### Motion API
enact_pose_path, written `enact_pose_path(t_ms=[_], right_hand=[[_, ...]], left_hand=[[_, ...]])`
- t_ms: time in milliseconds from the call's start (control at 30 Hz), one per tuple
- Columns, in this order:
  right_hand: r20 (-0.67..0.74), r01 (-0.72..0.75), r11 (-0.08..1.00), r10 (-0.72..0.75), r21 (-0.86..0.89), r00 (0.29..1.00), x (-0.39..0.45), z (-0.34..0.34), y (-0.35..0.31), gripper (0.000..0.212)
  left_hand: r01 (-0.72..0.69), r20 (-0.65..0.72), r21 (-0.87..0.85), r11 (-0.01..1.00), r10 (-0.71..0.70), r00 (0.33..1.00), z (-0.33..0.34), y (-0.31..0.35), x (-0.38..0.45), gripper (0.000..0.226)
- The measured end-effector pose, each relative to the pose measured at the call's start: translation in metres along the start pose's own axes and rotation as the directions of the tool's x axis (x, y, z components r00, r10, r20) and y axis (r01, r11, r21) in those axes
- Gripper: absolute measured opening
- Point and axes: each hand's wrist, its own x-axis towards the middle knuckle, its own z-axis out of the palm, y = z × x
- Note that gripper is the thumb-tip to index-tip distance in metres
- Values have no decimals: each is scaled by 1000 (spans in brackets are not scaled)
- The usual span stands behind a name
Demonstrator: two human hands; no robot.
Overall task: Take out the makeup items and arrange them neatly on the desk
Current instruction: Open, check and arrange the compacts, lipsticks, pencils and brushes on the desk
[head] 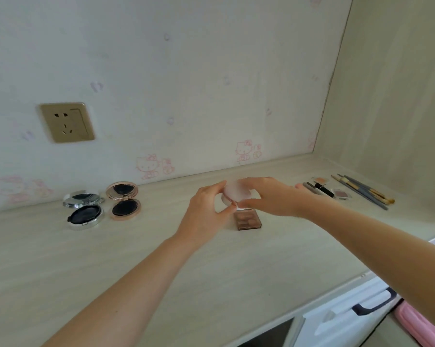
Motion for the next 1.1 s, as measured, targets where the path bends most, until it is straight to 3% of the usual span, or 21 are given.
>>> enact_pose_path(t_ms=[133,267,467,600,767,933,1100], right_hand=[[-1,102,995,-102,10,995,-1,11,-49,42],[16,135,991,-135,-2,991,2,29,-84,56],[107,183,983,-184,21,977,2,43,-118,56],[200,230,972,-235,45,951,3,43,-127,60],[241,327,942,-335,77,911,5,48,-132,69],[192,427,899,-437,93,879,3,56,-144,69],[140,437,888,-456,145,879,-2,58,-155,63]], left_hand=[[65,-4,55,996,-65,998,-31,-8,-31,78],[116,-127,1,993,-115,985,-52,-19,-57,78],[235,-111,-262,936,-271,956,-79,-35,-83,74],[388,5,-455,802,-433,901,-99,-39,-97,77],[537,164,-550,640,-548,820,-115,-47,-108,64],[522,271,-736,431,-519,810,-126,-55,-114,45],[473,353,-828,302,-376,857,-135,-62,-119,50]])
